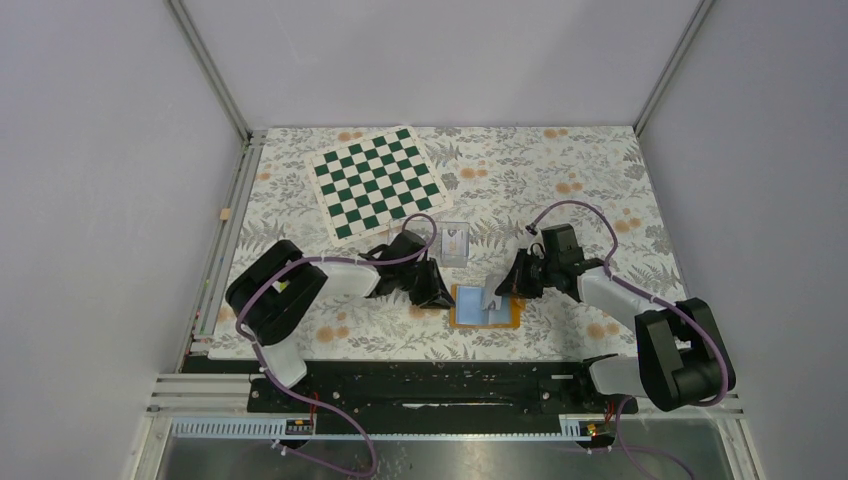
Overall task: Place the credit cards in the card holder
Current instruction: Insert the credit card into the card holder.
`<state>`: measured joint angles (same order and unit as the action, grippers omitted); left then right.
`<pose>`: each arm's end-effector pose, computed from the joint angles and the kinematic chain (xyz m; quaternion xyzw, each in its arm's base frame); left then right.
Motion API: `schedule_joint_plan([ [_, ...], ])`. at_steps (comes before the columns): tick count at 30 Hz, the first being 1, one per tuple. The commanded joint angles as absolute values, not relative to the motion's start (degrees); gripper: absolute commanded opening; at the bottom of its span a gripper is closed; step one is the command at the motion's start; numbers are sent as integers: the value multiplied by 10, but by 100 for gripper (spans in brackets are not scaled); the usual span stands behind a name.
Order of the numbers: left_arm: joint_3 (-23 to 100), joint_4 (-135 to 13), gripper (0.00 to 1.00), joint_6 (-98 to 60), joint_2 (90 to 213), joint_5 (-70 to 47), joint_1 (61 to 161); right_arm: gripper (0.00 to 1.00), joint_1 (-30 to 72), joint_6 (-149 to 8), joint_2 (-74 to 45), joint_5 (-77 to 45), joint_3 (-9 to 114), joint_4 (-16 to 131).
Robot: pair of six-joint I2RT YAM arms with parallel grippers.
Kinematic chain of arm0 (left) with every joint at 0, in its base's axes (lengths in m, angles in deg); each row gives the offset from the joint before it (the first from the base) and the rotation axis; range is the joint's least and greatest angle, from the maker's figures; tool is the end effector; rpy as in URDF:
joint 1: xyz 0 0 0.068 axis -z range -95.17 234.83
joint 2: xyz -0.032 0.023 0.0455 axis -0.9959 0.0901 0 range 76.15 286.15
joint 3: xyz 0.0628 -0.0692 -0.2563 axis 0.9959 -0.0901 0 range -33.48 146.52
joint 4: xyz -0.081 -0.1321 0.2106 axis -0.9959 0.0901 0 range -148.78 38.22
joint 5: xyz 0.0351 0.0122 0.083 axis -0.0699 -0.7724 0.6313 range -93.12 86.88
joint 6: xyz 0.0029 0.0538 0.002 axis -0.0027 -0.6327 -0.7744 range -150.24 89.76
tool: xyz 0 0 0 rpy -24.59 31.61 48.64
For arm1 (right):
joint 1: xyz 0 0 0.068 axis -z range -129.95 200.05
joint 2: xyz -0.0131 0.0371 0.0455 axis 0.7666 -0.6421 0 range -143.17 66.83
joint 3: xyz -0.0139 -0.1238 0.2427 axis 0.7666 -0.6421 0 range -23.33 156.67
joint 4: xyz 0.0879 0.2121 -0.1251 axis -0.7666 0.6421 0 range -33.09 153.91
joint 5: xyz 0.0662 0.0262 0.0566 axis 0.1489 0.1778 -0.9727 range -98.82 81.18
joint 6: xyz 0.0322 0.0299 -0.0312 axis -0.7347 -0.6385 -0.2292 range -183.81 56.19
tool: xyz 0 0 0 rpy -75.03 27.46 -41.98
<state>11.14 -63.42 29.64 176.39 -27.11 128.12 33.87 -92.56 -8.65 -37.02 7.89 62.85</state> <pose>0.2246 -0.2313 0.1222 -0.0643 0.9224 -0.3777 0.0495 0.2247 0.0826 0.1601 0.0173 0.9155 0.3379 0.2175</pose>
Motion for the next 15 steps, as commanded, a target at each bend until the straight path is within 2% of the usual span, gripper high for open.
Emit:
schedule_joint_plan([
  [1,121,-608,19,299,1787,-254,1287,0,341,-934,-94,-382,70,599],
  [15,130,-589,14,292,1802,-248,1294,0,340,-968,-79,-427,42,586],
])
